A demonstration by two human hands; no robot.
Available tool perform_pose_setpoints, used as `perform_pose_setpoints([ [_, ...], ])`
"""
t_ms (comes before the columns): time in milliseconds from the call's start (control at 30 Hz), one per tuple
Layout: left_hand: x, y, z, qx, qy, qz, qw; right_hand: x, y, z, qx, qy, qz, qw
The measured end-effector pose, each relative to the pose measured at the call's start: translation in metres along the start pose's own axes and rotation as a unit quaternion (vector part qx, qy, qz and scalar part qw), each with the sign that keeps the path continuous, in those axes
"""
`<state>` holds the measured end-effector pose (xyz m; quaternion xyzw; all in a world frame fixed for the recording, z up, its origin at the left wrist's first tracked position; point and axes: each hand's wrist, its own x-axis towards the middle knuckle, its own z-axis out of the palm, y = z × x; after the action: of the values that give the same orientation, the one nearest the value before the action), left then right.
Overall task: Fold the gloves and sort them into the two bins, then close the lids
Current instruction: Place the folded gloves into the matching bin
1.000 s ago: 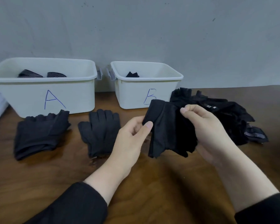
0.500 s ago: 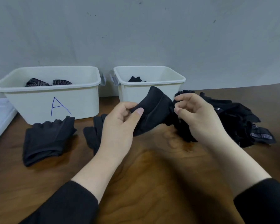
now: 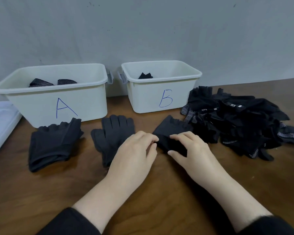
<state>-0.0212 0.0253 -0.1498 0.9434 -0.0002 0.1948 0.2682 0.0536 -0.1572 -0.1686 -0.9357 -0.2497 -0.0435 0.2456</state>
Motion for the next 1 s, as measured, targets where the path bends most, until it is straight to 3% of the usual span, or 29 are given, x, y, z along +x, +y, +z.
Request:
perform_pose_setpoints([
  [67, 0.007, -0.011, 0.005, 0.085, -0.055, 0.055, 0.993, 0.004, 0.0, 0.002, -0.04, -0.01, -0.023, 0.999],
  [167, 0.011, -0.015, 0.014, 0.146, -0.111, 0.074, 0.98, 0.011, 0.009, 0.007, -0.042, -0.01, -0.051, 0.998],
  [367, 0.005, -0.02, 0.018, 0.15, -0.091, 0.096, 0.98, 0.012, 0.005, 0.016, -0.005, 0.088, -0.108, 0.99],
  [500, 0.003, -0.021, 0.013, 0.111, -0.055, 0.077, 0.989, 0.008, -0.003, 0.023, -0.04, 0.033, -0.102, 0.994],
  [767, -0.002, -0.028, 0.003, 0.083, -0.022, 0.041, 0.995, -0.001, -0.012, 0.031, -0.044, 0.047, -0.121, 0.991],
  [1000, -0.001, -0.029, 0.006, 0.086, -0.054, 0.038, 0.994, -0.004, -0.014, 0.031, -0.053, 0.053, -0.115, 0.991],
])
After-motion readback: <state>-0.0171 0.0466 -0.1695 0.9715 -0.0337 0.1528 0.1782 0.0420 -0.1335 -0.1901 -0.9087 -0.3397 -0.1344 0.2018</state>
